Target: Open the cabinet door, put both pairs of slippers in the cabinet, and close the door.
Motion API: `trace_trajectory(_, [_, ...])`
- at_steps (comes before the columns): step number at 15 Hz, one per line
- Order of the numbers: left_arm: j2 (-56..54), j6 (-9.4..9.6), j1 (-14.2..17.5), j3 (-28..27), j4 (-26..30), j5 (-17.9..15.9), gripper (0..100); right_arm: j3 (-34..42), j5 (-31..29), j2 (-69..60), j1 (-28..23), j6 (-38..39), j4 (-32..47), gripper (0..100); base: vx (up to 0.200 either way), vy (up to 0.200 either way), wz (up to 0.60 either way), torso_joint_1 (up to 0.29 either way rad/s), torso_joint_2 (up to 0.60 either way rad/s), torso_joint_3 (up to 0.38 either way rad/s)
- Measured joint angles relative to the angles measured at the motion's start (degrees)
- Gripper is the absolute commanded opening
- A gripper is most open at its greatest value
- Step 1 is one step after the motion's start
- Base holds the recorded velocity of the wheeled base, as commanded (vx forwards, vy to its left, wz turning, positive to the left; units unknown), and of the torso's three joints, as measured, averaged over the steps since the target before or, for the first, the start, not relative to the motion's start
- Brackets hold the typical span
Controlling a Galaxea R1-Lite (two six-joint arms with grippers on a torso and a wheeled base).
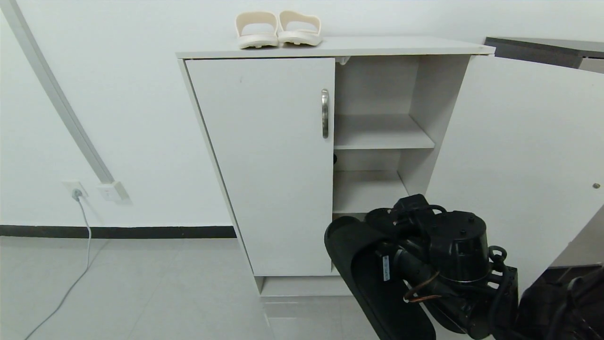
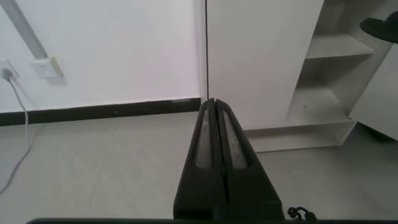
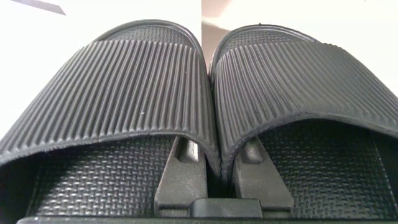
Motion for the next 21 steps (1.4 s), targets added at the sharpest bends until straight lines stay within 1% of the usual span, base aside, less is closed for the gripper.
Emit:
trace_trajectory(1, [-0.1, -0.55, 0.0, 0.0, 0.0, 0.0, 0, -1.2, -1.5, 0.6, 0.0, -0.1, -0.1, 0, 0.0, 0.0, 0.0, 0.0, 0.0, 0.0])
trace_trajectory(2, [-0.1, -1.48, 0.0, 0.0, 0.0, 0.1, 0, -2.9, -4.4, 1.7, 0.0, -0.1, -0.1, 0, 0.0, 0.0, 0.0, 0.0, 0.0, 0.0])
trace_trajectory(3, [-0.2, -1.96, 0.0, 0.0, 0.0, 0.1, 0, -5.2, -8.4, 3.0, 0.1, -0.1, -0.1, 0, 0.0, 0.0, 0.0, 0.0, 0.0, 0.0])
trace_trajectory(5, [-0.2, -1.89, 0.0, 0.0, 0.0, 0.1, 0, -10.7, -15.3, 6.1, 0.7, -0.1, -0.1, 0, 0.0, 0.0, 0.0, 0.0, 0.0, 0.0])
trace_trajectory(7, [-0.2, -1.87, 0.0, 0.0, 0.0, 0.1, 0, -15.5, -19.8, 9.5, 2.2, -0.1, 0.0, 0, 0.0, 0.0, 0.0, 0.0, 0.0, 0.0])
trace_trajectory(10, [-0.2, -1.85, 0.0, 0.0, 0.0, 0.2, 0, -17.9, -21.2, 13.2, 3.2, 0.1, -0.1, 0, 0.0, -0.2, 0.0, 0.002, 0.0, 0.001])
trace_trajectory(14, [-0.2, -1.83, 0.0, 0.0, 0.0, 0.1, 0, -18.1, -21.2, 14.9, 3.0, 0.4, -0.2, 0, 0.0, -0.2, 0.0, 0.005, 0.0, -0.002])
trace_trajectory(19, [-0.2, -1.91, 0.0, 0.0, 0.0, 0.2, 0, -17.8, -21.1, 16.1, 2.4, 1.4, -0.7, 0, 0.0, 0.0, 0.0, 0.0, 0.0, 0.0])
trace_trajectory(21, [-0.2, -1.91, 0.0, 0.0, 0.0, 0.1, 0, -17.9, -20.7, 17.4, 2.6, 1.5, -2.0, 0, 0.0, 0.0, 0.0, 0.0, 0.0, 0.0])
